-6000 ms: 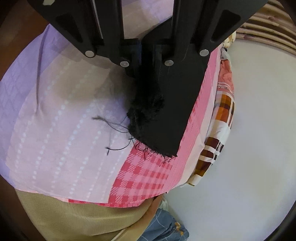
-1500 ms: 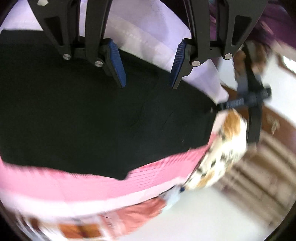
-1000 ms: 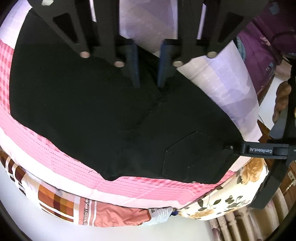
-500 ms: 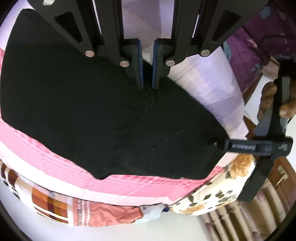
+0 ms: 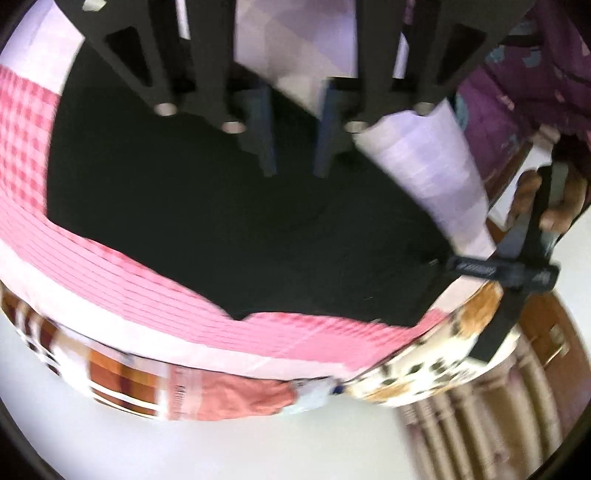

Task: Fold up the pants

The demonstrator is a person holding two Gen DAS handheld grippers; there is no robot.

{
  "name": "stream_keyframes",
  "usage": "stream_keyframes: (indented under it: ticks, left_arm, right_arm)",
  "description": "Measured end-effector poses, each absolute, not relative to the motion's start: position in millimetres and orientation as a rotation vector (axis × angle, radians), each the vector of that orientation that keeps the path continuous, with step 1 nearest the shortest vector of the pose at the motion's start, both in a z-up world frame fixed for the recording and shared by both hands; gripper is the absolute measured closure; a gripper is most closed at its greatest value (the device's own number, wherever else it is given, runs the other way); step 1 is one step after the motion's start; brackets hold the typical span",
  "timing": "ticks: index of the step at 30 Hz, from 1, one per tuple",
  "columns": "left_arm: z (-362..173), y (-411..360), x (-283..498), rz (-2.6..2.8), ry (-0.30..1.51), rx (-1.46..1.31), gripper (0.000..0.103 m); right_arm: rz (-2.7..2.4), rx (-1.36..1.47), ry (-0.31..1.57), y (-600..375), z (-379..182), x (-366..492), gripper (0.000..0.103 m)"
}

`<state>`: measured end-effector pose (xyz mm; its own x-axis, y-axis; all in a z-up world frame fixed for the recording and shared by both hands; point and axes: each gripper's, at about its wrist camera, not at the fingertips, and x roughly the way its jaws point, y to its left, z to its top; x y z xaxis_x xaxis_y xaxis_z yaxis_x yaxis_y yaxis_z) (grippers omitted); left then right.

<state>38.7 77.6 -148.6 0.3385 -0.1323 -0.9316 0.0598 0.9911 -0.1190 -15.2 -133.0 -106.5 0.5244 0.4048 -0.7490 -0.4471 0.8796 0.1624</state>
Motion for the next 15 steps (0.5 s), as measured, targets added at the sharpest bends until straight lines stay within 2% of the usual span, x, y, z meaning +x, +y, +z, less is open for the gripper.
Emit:
stream_keyframes:
  ticks: [1, 6, 15]
  left_arm:
    - [-148.6, 76.9, 38.5, -0.125, 1.220, -0.061, 0.023]
    - [-148.4, 78.9, 39.4, -0.128, 1.222, -0.077, 0.022]
    - [-148.8, 77.9, 39.4, -0.127, 1.224, -0.066, 0.022]
  right_arm:
    - [0.514, -0.091, 0.884, -125.2, -109.4, -18.0, 0.061]
    - [0.513, -0.199, 0.902, -104.9, -127.0, -20.6, 0.061]
    - [0.542, -0.129, 0.921, -120.3, -125.7, -12.2, 0.063]
